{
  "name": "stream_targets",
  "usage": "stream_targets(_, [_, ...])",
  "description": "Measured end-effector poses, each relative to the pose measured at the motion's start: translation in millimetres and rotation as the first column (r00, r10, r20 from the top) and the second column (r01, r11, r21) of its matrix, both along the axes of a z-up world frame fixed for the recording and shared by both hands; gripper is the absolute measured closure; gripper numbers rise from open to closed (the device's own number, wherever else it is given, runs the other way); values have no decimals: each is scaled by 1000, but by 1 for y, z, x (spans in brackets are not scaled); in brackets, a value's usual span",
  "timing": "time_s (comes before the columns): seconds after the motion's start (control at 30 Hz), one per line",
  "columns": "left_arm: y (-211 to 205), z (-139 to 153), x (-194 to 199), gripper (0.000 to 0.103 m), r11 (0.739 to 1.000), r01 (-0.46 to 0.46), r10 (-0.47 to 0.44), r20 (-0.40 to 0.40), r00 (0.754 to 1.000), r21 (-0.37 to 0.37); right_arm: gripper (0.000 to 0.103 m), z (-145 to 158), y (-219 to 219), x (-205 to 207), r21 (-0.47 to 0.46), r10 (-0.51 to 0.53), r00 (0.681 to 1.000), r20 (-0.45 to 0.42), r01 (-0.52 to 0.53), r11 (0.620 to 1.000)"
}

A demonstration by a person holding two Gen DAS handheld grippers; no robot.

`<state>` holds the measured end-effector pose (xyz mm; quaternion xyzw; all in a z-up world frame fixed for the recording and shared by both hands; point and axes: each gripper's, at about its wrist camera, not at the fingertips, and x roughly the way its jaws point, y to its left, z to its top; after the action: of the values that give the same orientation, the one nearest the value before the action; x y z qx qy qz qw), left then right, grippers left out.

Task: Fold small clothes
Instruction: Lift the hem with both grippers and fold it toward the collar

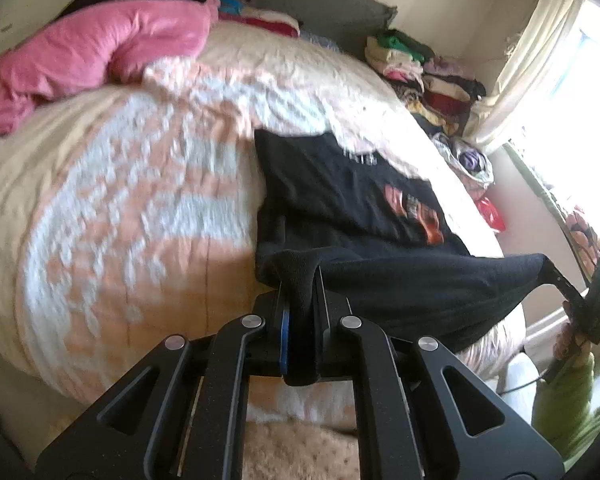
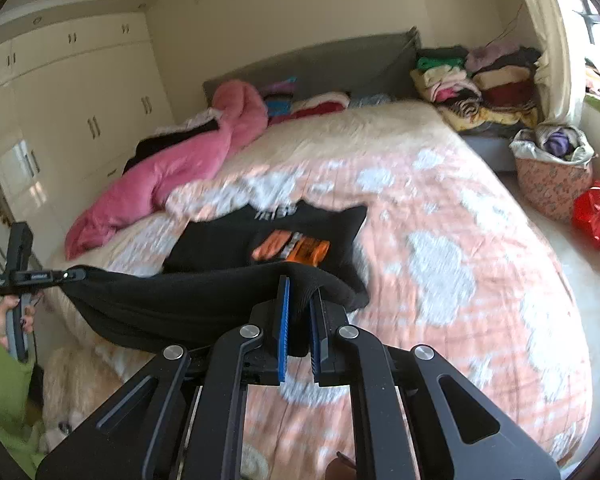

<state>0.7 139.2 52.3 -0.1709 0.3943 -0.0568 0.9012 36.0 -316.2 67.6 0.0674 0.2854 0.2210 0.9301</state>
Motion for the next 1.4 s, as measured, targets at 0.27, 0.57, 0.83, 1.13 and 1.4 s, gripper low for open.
stream_targets(0.27, [-2,27,28,100,999,-32,30,73,997,20,95,18,-2,30,23,-45,998,51,44,999])
stream_targets(0.57, [-2,46,60,100,997,-72,67,128,989,35,95,33,6,60,13,-80,993,91,79,997])
stream_targets(0.83, [5,42,94,100,993,-119,117,131,984,7,95,33,14,94,7,-111,989,95,111,994])
stream_targets(1.13, [3,32,129,100,986,-163,158,144,977,26,95,18,17,133,-3,-159,986,55,159,987])
stream_targets(1.4, [-4,16,166,100,978,-194,182,138,974,72,95,-10,22,175,-33,-205,979,-15,204,978])
